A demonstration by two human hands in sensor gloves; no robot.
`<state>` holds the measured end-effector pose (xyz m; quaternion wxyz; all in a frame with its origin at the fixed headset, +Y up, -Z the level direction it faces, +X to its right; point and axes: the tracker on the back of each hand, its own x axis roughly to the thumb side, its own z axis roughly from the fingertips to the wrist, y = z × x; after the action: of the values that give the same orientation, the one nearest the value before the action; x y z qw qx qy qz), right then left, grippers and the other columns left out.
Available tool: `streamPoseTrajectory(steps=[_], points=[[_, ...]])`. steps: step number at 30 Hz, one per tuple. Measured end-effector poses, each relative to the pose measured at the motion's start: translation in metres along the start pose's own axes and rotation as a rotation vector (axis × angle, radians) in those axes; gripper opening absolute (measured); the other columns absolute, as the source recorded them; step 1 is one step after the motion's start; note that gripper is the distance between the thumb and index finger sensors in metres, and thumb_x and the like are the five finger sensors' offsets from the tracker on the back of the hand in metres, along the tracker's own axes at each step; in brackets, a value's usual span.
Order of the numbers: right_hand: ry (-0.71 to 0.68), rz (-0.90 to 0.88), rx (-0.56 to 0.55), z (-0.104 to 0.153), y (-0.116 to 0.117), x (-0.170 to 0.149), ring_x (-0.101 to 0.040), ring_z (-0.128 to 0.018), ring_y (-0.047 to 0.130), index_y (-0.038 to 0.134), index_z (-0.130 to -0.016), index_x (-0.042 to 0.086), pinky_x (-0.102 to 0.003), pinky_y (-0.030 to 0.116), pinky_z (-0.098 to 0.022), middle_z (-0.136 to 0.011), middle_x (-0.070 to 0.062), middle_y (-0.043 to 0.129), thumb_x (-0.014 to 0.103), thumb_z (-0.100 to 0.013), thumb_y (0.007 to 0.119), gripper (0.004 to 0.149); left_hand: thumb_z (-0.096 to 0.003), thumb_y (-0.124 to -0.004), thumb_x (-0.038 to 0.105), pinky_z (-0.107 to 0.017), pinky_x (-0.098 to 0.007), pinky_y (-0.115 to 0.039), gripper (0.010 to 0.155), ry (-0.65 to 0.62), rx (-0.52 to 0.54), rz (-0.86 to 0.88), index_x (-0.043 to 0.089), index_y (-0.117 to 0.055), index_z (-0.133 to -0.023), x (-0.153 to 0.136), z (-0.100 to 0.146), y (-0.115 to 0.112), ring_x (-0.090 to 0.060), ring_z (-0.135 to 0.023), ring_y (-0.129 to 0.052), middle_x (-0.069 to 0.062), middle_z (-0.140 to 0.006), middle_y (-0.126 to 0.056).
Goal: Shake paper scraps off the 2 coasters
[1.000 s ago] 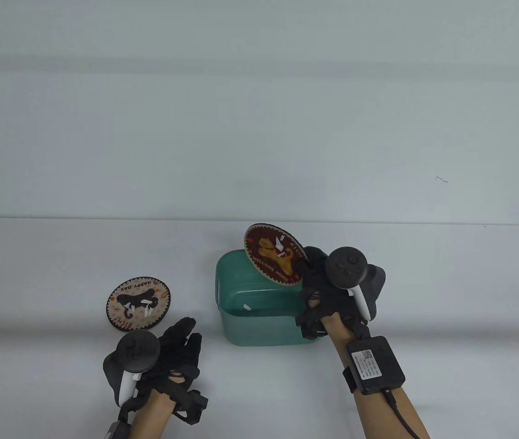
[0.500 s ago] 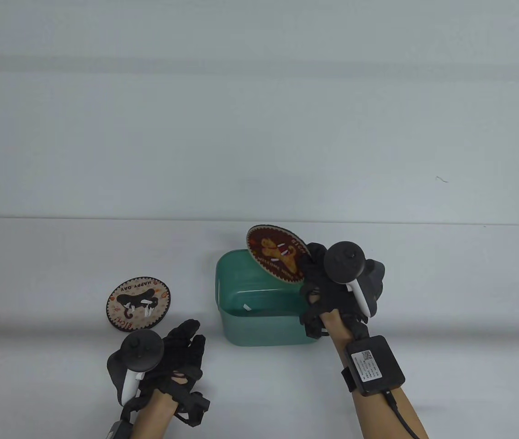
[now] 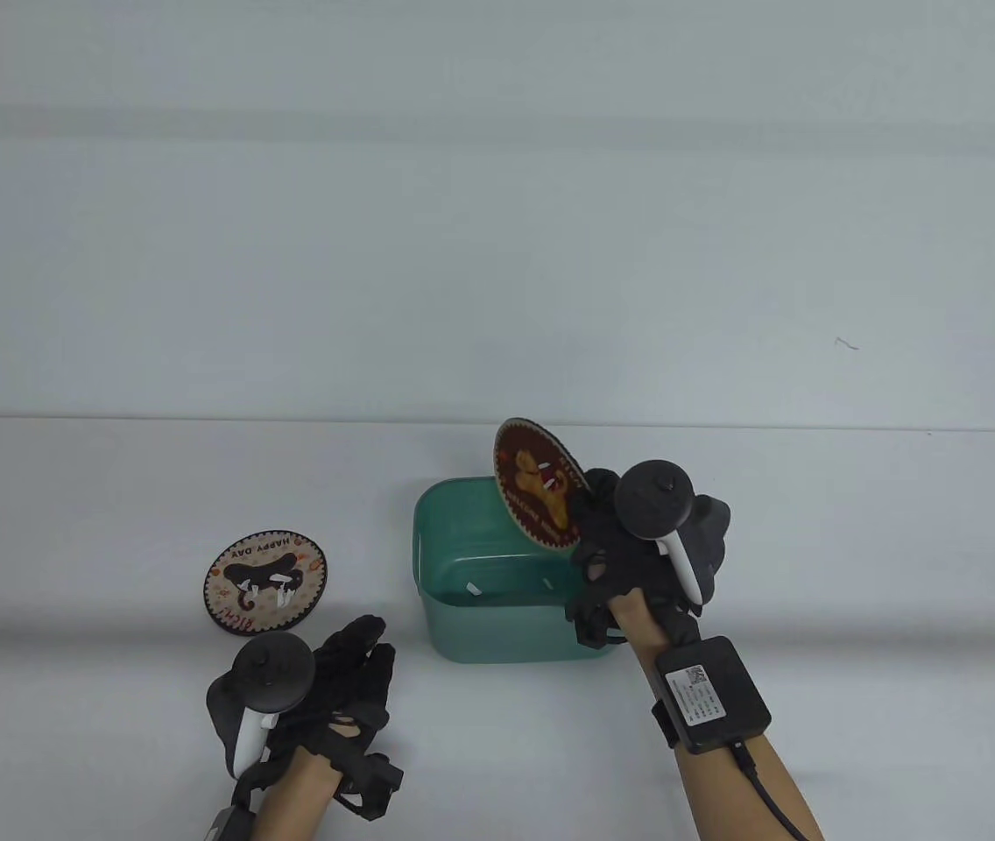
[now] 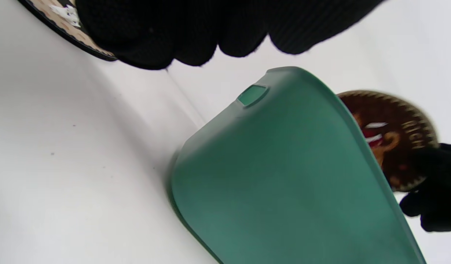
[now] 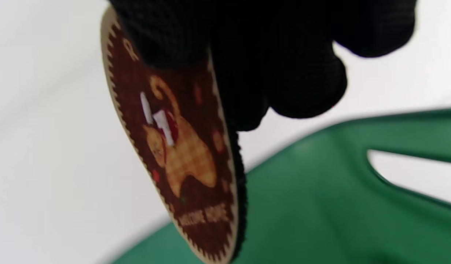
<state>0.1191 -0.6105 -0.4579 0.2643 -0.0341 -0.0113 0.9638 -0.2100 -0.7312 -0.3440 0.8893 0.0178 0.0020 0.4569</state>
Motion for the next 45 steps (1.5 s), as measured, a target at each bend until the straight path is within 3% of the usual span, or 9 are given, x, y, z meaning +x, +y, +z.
streamPoseTrajectory(steps=[3, 6, 9, 12, 18, 29, 36, 40, 45], points=[[0.002, -0.105, -0.234, 0.004, -0.009, -0.004, -0.021, -0.047, 0.095, 0.070, -0.080, 0.023, -0.041, 0.075, -0.042, -0.063, -0.003, 0.096, 0.034, -0.042, 0.074, 0.040, -0.0489, -0.074, 0.039, -0.053, -0.047, -0.073, 0.053, 0.004, 0.000, 0.000, 0.013, -0.064, -0.094, 0.000, 0.000, 0.000, -0.045, -0.077, -0.077, -0.018, -0.092, -0.069], [0.038, -0.049, 0.036, -0.003, -0.003, -0.002, -0.024, -0.046, 0.094, 0.072, -0.080, 0.021, -0.043, 0.073, -0.042, -0.062, -0.007, 0.096, 0.031, -0.042, 0.076, 0.039, -0.0490, -0.074, 0.039, -0.053, -0.047, -0.073, 0.053, 0.003, 0.003, 0.006, 0.013, -0.064, -0.094, 0.000, 0.000, 0.001, -0.045, -0.077, -0.077, -0.018, -0.092, -0.069], [-0.002, -0.120, -0.220, -0.001, -0.009, -0.008, -0.021, -0.046, 0.095, 0.072, -0.079, 0.023, -0.041, 0.075, -0.040, -0.062, -0.004, 0.097, 0.033, -0.041, 0.075, 0.040, -0.0490, -0.074, 0.039, -0.053, -0.047, -0.073, 0.053, 0.004, -0.001, 0.006, 0.013, -0.064, -0.094, 0.000, 0.000, 0.000, -0.045, -0.077, -0.077, -0.018, -0.092, -0.069], [0.088, 0.001, 0.042, -0.004, 0.000, -0.009, -0.025, -0.047, 0.094, 0.072, -0.080, 0.020, -0.044, 0.073, -0.042, -0.063, -0.008, 0.096, 0.031, -0.043, 0.076, 0.039, -0.0491, -0.074, 0.039, -0.053, -0.047, -0.073, 0.053, 0.004, -0.006, 0.006, 0.013, -0.064, -0.094, 0.000, -0.001, 0.000, -0.045, -0.077, -0.077, -0.018, -0.092, -0.069], [0.043, -0.072, -0.024, -0.005, 0.003, -0.019, -0.025, -0.049, 0.094, 0.071, -0.080, 0.021, -0.044, 0.072, -0.043, -0.065, -0.007, 0.095, 0.031, -0.042, 0.076, 0.040, -0.0492, -0.074, 0.039, -0.054, -0.047, -0.073, 0.054, -0.037, 0.059, 0.019, 0.015, -0.061, -0.095, 0.008, -0.001, 0.009, -0.044, -0.079, -0.076, -0.017, -0.094, -0.067], [-0.105, -0.156, -0.042, 0.012, 0.013, 0.002, -0.023, -0.048, 0.095, 0.071, -0.080, 0.018, -0.043, 0.073, -0.043, -0.063, -0.006, 0.096, 0.032, -0.043, 0.075, 0.040, -0.0445, -0.069, 0.015, -0.055, -0.045, -0.072, 0.051, -0.388, 0.056, -0.256, 0.019, -0.062, -0.095, 0.120, -0.030, 0.002, -0.039, -0.080, -0.077, -0.012, -0.095, -0.068], [-0.143, -0.175, -0.030, 0.014, 0.013, 0.009, -0.023, -0.048, 0.095, 0.071, -0.080, 0.018, -0.044, 0.073, -0.043, -0.063, -0.007, 0.096, 0.032, -0.043, 0.075, 0.040, -0.0422, -0.067, 0.011, -0.066, -0.047, -0.059, 0.082, -0.280, -0.072, -0.500, 0.049, -0.019, -0.097, 0.151, -0.074, -0.026, -0.036, -0.095, -0.056, -0.003, -0.105, -0.048], [-0.138, -0.103, -0.048, 0.008, 0.011, 0.001, -0.024, -0.048, 0.095, 0.070, -0.080, 0.018, -0.044, 0.073, -0.044, -0.063, -0.007, 0.096, 0.032, -0.043, 0.074, 0.041, -0.0387, -0.067, 0.009, -0.070, -0.048, -0.054, 0.052, -0.079, -0.190, -0.794, 0.023, -0.076, -0.088, 0.146, -0.091, -0.037, -0.034, -0.100, -0.046, -0.002, -0.106, -0.049], [-0.127, -0.143, -0.046, 0.002, 0.011, -0.011, -0.024, -0.048, 0.095, 0.070, -0.080, 0.018, -0.044, 0.073, -0.043, -0.063, -0.007, 0.096, 0.032, -0.043, 0.074, 0.040, -0.0410, -0.068, 0.013, -0.065, -0.048, -0.061, 0.065, -0.180, -0.135, -0.613, 0.033, -0.051, -0.101, 0.150, -0.091, -0.030, -0.038, -0.094, -0.059, -0.006, -0.101, -0.061]])
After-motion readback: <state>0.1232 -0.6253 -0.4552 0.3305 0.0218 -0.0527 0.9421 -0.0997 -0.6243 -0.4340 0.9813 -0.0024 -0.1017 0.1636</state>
